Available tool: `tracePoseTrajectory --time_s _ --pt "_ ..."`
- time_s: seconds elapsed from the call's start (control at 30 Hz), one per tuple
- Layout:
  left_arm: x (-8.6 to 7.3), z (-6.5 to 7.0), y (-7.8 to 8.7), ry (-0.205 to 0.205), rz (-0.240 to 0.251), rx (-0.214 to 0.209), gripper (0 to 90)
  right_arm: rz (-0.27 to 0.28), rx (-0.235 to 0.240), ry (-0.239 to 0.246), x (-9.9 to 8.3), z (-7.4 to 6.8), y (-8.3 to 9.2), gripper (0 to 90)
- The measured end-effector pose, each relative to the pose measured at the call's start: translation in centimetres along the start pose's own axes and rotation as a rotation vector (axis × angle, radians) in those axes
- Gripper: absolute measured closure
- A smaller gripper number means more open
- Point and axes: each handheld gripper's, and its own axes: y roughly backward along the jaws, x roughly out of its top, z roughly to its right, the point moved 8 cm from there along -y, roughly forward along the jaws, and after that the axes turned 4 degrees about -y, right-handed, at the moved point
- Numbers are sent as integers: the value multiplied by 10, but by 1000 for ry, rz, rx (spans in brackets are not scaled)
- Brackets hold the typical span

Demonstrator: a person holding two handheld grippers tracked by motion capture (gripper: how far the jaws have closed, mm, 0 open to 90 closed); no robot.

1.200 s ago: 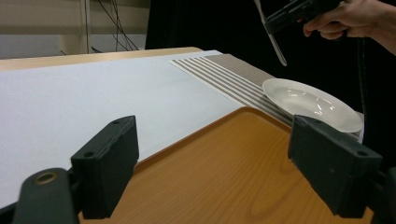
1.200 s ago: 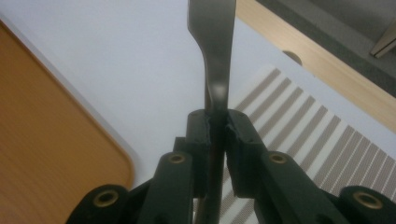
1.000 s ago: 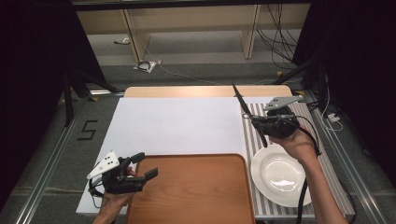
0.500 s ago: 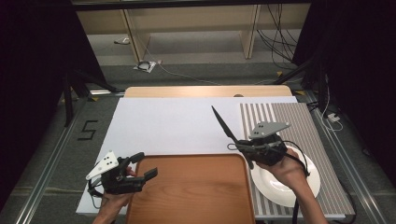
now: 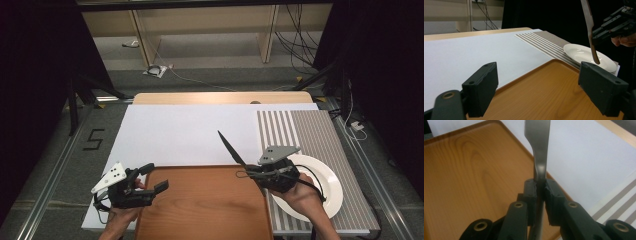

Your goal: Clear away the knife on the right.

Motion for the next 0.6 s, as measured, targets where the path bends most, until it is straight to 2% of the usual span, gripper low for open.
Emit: tracePoseTrajectory --time_s 0.6 --pt "0 0 0 -4 -2 -1 163 -97 117 -19 -23 -40 -13 808"
